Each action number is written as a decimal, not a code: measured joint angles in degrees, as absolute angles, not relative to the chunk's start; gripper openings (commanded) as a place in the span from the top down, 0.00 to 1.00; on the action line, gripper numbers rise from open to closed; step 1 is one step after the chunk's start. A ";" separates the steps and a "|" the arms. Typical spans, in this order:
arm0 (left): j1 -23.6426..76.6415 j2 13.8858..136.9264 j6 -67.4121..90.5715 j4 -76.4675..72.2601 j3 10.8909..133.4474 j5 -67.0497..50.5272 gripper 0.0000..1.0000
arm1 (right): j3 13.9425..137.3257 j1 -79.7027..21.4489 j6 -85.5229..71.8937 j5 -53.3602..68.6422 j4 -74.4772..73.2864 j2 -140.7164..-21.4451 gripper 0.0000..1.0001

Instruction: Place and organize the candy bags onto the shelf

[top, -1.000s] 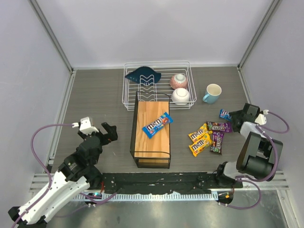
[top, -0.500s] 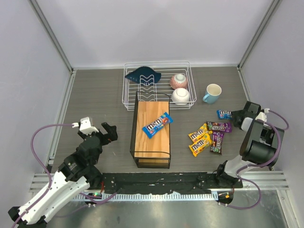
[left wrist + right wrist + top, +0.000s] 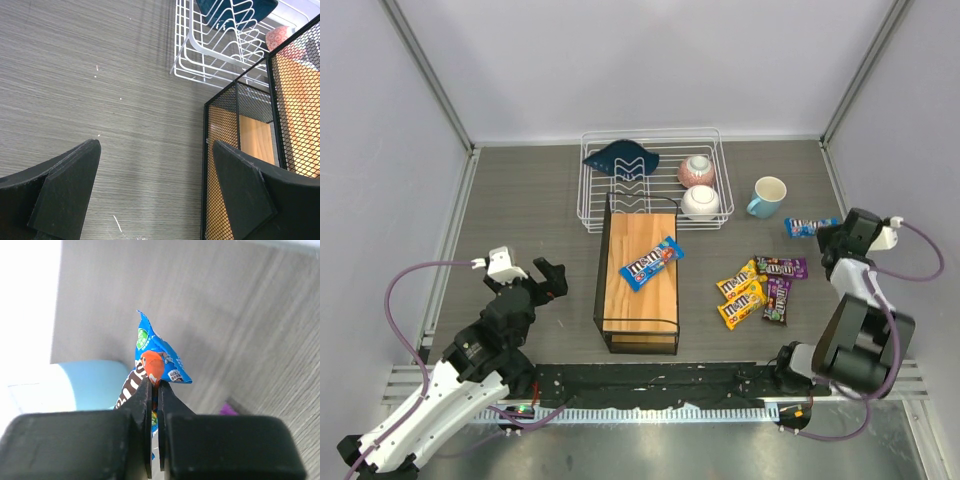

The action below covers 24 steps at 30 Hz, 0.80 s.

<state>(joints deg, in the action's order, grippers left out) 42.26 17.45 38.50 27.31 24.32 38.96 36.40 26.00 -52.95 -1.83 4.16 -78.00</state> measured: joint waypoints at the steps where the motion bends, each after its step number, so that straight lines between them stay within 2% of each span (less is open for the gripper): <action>1: 42.26 17.45 38.50 27.29 24.32 38.96 0.00 | 36.62 26.00 -52.40 -2.13 3.11 -74.43 0.99; 3: 42.26 17.45 38.50 27.29 24.32 38.96 0.01 | 38.74 26.00 -51.27 -2.87 -0.08 -67.05 0.99; 7: 42.26 17.45 38.50 27.29 24.32 38.94 0.00 | 45.43 26.00 -49.54 -3.03 -3.51 -59.55 0.99; 14: 42.26 17.45 38.48 27.27 24.32 38.94 0.00 | 56.53 23.46 -47.33 6.37 -8.32 -58.41 0.99; 17: 42.26 17.45 38.48 27.27 24.32 38.94 0.00 | 61.49 13.26 -44.69 5.98 -12.01 -58.54 0.99; 20: 42.26 17.45 38.48 27.29 24.32 38.94 0.00 | 65.98 -2.33 -42.24 3.27 -14.68 -58.37 0.99; 24: 42.26 17.26 38.48 27.29 24.32 38.94 0.00 | 65.52 -15.62 -41.89 -0.47 -16.91 -54.96 0.99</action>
